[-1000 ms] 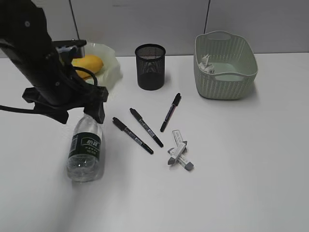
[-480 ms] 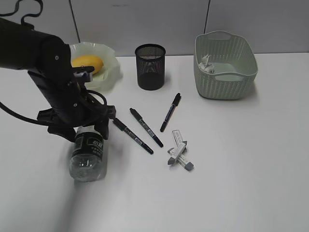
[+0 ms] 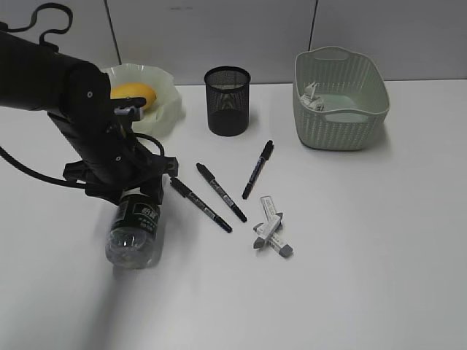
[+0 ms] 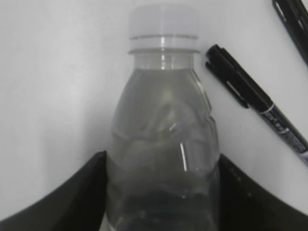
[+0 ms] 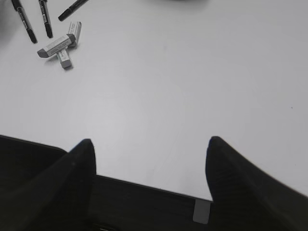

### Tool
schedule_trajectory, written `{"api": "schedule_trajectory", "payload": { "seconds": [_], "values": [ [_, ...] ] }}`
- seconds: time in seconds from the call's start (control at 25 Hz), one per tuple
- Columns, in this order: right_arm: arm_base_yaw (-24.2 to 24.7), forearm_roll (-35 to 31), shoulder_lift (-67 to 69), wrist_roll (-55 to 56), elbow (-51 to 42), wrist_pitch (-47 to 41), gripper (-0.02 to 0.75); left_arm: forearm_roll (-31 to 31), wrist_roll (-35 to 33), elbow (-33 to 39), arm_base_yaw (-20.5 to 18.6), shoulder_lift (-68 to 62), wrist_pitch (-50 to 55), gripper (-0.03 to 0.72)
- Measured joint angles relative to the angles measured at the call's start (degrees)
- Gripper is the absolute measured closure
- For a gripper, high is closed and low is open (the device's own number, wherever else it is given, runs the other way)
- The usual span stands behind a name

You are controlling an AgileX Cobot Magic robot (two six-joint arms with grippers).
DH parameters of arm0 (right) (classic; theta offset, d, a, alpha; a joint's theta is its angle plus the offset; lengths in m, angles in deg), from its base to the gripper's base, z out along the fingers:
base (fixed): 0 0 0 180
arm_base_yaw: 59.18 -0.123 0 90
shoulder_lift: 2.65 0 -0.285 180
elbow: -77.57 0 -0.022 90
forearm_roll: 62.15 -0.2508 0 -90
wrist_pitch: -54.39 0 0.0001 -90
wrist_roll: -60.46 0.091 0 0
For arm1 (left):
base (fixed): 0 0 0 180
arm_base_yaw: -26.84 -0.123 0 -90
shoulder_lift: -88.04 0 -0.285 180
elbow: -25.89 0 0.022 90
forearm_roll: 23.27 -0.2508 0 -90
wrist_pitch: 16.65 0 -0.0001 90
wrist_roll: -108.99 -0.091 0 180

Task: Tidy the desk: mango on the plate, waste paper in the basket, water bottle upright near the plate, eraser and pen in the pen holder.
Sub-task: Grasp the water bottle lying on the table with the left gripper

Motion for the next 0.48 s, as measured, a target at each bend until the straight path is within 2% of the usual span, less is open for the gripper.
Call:
{"api": "schedule_trajectory", "payload": {
  "seconds": [0.28, 0.48],
  "values": [
    [0.0, 0.0, 0.0, 0.0, 0.0, 0.1, 0.176, -0.3, 0.0, -0.1, 0.0, 0.0, 2.7, 0.216],
    [0.0, 0.0, 0.0, 0.0, 0.0, 0.1, 0.177, -5.6, 0.0, -0.1, 0.0, 1.3, 9.7, 0.216]
  ]
}}
